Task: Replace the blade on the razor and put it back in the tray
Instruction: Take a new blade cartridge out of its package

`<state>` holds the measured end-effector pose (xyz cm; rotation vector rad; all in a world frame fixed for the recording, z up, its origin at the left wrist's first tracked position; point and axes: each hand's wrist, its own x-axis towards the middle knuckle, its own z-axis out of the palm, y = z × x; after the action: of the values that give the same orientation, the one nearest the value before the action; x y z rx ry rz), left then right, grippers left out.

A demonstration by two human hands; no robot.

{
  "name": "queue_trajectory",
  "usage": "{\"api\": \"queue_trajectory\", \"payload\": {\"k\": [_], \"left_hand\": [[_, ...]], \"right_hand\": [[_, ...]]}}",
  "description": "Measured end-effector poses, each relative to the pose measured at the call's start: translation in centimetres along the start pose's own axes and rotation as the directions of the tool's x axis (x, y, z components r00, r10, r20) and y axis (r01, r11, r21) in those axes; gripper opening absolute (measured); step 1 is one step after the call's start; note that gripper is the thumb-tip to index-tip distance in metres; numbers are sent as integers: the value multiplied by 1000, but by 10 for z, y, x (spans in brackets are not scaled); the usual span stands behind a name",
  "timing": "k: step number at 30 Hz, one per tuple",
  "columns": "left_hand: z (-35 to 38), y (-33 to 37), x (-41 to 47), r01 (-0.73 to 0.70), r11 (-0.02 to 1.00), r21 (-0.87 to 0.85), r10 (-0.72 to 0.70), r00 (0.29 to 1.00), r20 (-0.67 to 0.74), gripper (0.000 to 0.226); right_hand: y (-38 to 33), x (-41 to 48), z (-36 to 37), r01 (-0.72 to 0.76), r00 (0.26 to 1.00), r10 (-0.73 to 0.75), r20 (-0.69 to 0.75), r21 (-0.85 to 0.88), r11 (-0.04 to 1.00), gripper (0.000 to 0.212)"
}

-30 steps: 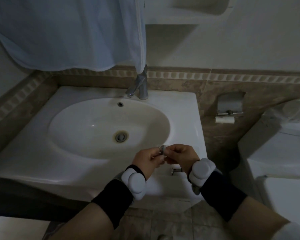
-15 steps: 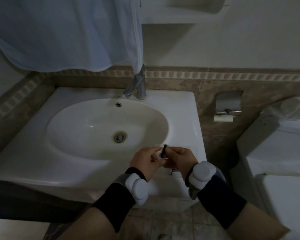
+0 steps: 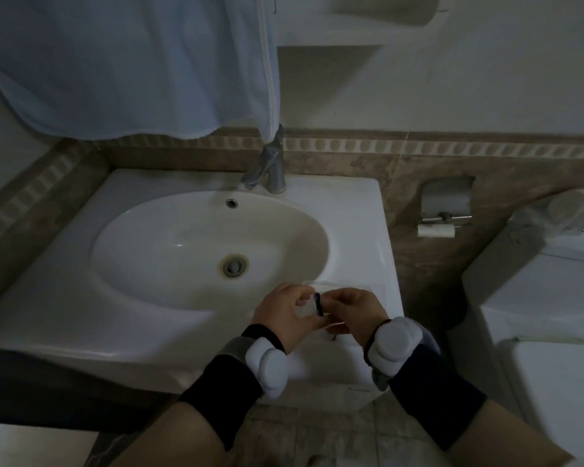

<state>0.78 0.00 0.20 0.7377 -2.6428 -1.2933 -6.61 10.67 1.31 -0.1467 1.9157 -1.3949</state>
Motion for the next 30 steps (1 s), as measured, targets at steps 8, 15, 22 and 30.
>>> {"api": "queue_trajectory", "payload": {"k": [8,15,22,30], "left_hand": [[0,2,1,29,999,41,-31,997,64,51],[1,4,1,-2,998,64,-4,995,97,49],[-1,9,-1,0,997,82,-9,994,106,47],[0,11,-4,5,996,94,-17,991,133,42]], "right_hand": [[-1,-1,6,-15,998,5,-63,-153,988,13],[-5,-2,5,13,998,-33,-57,-323,946,19],[-10,-6,7,11,996,-44,-74,-403,915,30],[-10,-8,8,-38,996,2,-94,-388,921,27]]}}
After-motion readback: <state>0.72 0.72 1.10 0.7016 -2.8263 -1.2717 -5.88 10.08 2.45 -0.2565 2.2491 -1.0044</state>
